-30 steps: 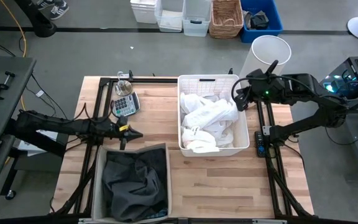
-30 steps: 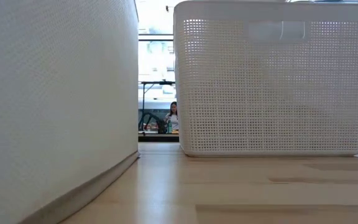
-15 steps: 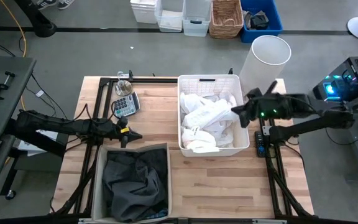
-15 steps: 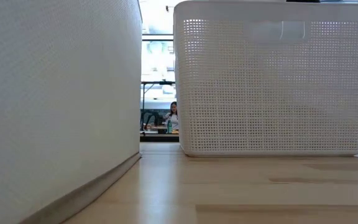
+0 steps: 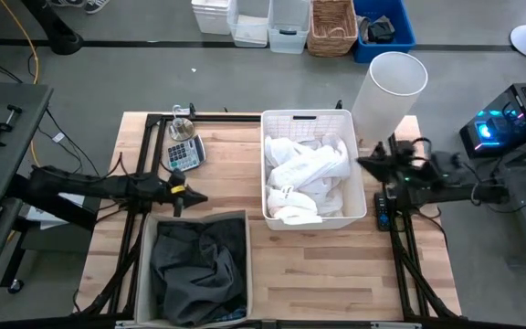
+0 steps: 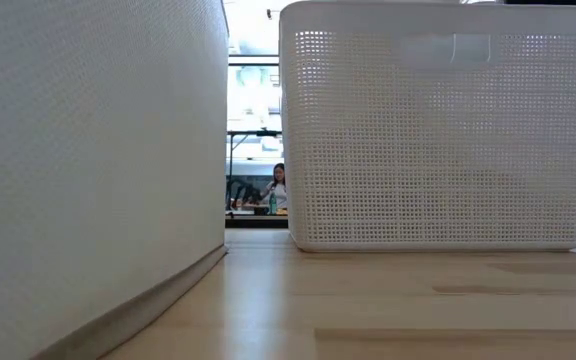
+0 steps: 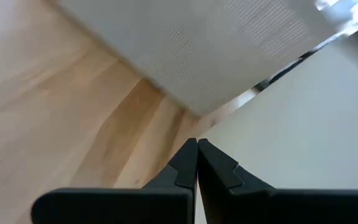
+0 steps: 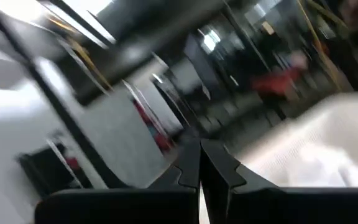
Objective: Sort clothes
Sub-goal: Return to Home Position
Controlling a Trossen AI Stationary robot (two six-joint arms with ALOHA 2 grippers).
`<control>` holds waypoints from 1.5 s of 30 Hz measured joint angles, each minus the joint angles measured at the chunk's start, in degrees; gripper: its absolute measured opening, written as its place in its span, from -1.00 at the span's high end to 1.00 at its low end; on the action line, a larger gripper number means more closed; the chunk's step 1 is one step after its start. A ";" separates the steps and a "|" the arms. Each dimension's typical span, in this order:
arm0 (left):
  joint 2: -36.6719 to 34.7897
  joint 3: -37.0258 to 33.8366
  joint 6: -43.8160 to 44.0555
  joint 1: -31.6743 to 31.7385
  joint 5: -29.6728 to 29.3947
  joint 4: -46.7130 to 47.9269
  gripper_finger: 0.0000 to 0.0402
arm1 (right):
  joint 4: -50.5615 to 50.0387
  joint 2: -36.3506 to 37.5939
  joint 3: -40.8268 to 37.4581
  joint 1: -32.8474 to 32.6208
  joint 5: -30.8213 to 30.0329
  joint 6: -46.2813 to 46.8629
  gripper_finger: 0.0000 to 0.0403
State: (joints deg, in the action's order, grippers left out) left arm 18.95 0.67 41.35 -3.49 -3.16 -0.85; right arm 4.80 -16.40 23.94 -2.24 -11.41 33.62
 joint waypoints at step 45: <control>-18.74 0.02 0.01 0.09 -0.06 0.01 1.00 | 7.11 14.99 -23.33 -0.13 18.26 -9.67 1.00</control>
State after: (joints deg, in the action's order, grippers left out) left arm 0.21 0.69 41.36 -3.40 -3.22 -0.84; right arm 11.91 -1.41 0.61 -2.37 6.86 23.95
